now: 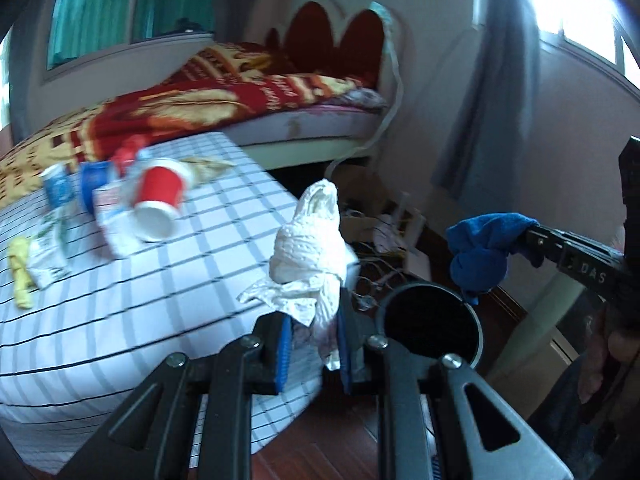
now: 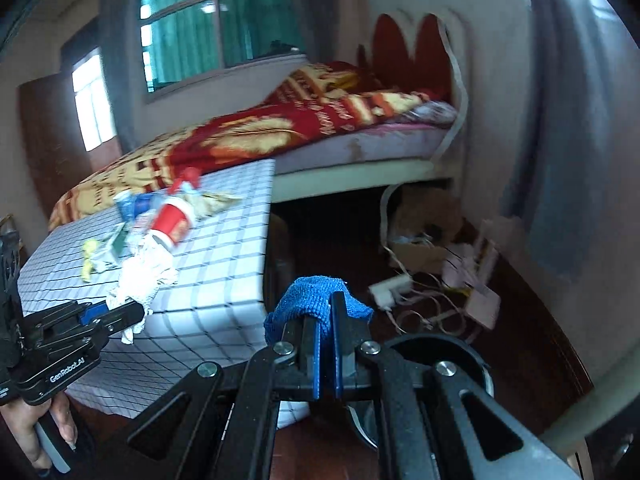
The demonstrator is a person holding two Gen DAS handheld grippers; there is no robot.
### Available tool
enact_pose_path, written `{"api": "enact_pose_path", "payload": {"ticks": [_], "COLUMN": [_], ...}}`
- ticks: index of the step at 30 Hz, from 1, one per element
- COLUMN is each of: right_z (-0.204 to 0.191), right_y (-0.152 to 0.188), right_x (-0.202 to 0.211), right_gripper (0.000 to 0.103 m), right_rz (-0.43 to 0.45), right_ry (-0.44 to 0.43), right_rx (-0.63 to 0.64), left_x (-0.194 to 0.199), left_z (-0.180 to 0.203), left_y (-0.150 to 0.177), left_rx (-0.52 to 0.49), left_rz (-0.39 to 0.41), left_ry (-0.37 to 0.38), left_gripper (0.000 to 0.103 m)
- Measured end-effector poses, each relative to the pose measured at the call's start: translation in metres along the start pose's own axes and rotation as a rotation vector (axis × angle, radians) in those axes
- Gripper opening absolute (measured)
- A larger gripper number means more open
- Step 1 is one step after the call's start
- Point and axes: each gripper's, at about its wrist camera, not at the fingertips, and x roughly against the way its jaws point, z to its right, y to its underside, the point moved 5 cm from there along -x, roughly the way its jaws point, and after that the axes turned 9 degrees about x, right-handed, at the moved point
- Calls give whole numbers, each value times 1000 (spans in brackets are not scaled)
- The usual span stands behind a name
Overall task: Collect trash
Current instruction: 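Carry towel and tissue to the black bin and open both tools over it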
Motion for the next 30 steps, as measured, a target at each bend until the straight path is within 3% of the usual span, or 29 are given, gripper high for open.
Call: {"api": "enact_pose_path", "payload": {"ticks": [11,22,23,24,25,26,27,28,29,30], "right_z": [79,125,128,133,136,144,151,159,168,176], "right_y": [57,107,110,115,120,130,135,141,145,147], "right_x": [-10,-74,-78,-85,-91,-102,-108,-111,-111,-110], "right_gripper": [5,5,5,6,15,47,65,81,81,81], "right_rz": [-118,-291,-297,-311,-328,-372,-398,-411,-411,-414], "right_ry": [100,78,74,71,76,113,141,152,150,157], "right_rx": [-102,-60,-60,-53,-38,-17,-20,-42,-80,-113], "left_x": [-60,-139,-145,-156,-166,-170,-173,-174,-175,-173], "left_z": [91,138,142,144,143,141,138,136,133,130], "left_y": [28,64,67,70,74,74,75,74,75,74], "left_rx": [-134,-211,-215,-223,-233,-237,-228,-218,-211,-209], "left_rz": [-152,-334,-356,-389,-408,-408,-404,-405,-405,-394], "left_ry": [133,185,196,202,168,137,115,105,83,65], "left_gripper": [21,21,23,34,44,67,78,83,95,101]}}
